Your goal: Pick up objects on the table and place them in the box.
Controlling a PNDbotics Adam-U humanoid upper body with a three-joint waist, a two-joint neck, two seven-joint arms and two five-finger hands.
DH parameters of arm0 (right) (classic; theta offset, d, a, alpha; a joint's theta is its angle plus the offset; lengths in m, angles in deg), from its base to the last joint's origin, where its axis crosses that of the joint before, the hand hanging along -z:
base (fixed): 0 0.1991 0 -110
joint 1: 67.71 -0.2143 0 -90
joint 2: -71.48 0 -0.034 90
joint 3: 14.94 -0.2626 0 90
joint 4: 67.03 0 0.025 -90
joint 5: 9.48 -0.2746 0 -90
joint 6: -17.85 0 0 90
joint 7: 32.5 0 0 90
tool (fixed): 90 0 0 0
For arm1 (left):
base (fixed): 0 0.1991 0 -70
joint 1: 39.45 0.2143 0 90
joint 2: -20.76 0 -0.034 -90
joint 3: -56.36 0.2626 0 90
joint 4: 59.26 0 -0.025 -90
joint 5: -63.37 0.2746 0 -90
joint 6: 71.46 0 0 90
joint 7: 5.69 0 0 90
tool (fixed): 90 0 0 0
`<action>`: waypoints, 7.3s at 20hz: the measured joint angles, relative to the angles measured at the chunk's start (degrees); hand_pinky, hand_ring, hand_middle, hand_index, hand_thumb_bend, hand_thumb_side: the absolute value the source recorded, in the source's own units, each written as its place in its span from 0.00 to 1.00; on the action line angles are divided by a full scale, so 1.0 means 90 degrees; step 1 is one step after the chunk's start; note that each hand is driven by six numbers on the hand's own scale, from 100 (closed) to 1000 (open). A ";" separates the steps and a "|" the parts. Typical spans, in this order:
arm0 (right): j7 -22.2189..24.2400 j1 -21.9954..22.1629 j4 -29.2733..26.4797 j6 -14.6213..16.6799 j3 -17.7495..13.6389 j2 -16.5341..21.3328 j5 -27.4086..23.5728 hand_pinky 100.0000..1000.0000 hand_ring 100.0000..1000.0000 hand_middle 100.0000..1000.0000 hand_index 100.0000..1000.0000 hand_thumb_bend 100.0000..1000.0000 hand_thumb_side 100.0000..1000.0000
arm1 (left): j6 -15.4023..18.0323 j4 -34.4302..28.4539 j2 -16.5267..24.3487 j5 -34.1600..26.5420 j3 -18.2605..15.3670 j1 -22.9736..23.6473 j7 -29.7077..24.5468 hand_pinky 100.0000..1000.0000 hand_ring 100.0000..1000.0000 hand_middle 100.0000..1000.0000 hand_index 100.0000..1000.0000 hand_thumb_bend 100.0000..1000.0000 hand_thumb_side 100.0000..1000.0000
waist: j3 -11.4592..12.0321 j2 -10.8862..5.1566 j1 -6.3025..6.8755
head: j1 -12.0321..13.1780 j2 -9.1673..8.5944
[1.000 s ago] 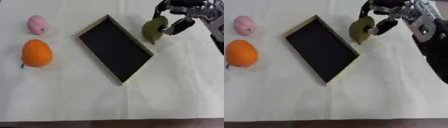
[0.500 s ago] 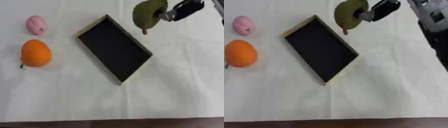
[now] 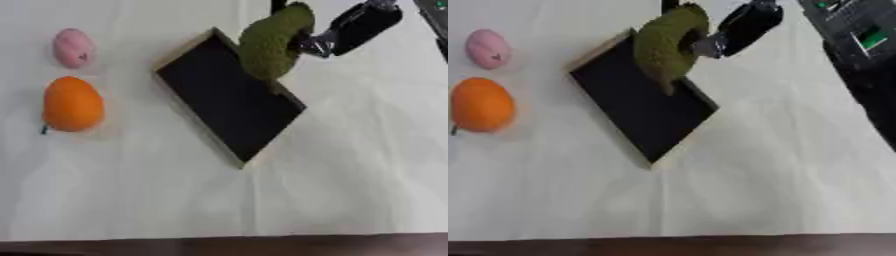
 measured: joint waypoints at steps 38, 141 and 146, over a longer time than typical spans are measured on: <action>-0.0646 0.0388 0.0095 0.0375 -0.0210 -0.0441 0.0806 0.90 0.79 0.70 0.81 0.00 0.18 | -0.0037 0.0000 -0.0056 -0.0049 0.0003 -0.0009 -0.0045 0.66 0.64 0.71 0.77 0.13 0.55 | -0.0018 -0.0009 0.0005 | 0.0053 0.0002; -0.2673 0.3129 -0.2122 -0.0962 -0.2382 0.1411 -0.0420 0.88 0.74 0.62 0.76 0.00 0.11 | -0.1954 0.0461 0.3133 0.3903 0.1971 -0.2388 -0.5773 0.58 0.52 0.51 0.62 0.00 0.01 | -0.0322 -0.0088 0.0374 | 0.0350 0.0121; -0.2667 0.3083 -0.2121 -0.0959 -0.2382 0.1402 -0.0432 0.88 0.74 0.62 0.76 0.00 0.11 | -0.1945 0.0659 0.2648 0.3809 0.2108 -0.3165 -0.6040 0.59 0.52 0.51 0.63 0.00 0.02 | -0.0321 -0.0150 0.0393 | 0.0323 0.0121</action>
